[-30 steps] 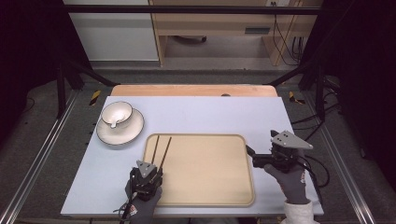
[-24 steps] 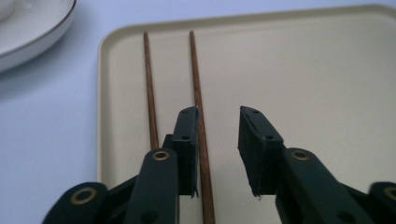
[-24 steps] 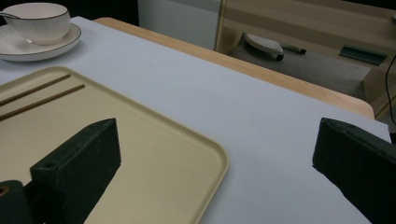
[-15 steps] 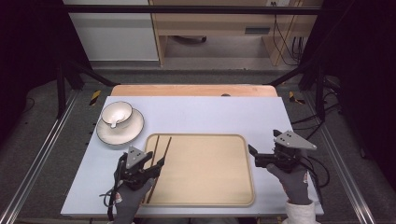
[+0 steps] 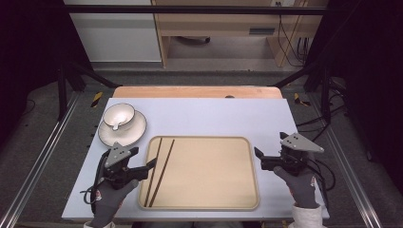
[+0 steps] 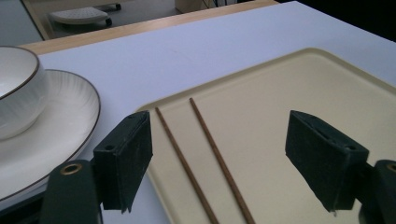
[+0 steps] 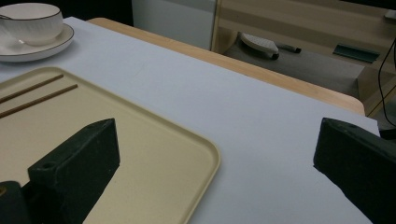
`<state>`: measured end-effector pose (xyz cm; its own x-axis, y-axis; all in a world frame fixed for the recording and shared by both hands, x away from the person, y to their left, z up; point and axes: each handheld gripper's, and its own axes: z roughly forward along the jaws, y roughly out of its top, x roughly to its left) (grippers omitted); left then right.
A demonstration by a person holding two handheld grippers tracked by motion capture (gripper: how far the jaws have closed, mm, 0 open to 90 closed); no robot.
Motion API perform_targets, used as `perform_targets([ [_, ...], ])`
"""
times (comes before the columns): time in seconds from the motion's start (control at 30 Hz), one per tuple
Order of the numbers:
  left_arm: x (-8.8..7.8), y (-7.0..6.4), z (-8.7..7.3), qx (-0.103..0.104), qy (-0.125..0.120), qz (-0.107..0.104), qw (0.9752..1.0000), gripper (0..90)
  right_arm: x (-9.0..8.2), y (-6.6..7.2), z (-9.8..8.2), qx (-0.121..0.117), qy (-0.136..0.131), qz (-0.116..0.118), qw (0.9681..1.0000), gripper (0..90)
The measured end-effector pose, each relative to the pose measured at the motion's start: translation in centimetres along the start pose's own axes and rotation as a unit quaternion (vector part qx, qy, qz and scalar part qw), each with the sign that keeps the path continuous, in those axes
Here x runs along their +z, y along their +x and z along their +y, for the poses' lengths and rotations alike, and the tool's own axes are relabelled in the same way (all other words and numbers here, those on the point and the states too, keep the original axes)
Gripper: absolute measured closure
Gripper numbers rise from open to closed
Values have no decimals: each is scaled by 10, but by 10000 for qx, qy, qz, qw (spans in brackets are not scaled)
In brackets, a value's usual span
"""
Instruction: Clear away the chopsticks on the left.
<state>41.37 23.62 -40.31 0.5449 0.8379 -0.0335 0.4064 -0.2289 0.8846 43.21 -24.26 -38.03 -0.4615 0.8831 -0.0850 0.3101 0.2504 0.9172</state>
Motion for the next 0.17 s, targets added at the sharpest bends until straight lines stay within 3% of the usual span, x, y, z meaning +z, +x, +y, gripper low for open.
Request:
perform_targets([
  [0.17,-7,13,-13,-101,-8,38,9999,213,2,-1,-2,91,13,94,9999,7],
])
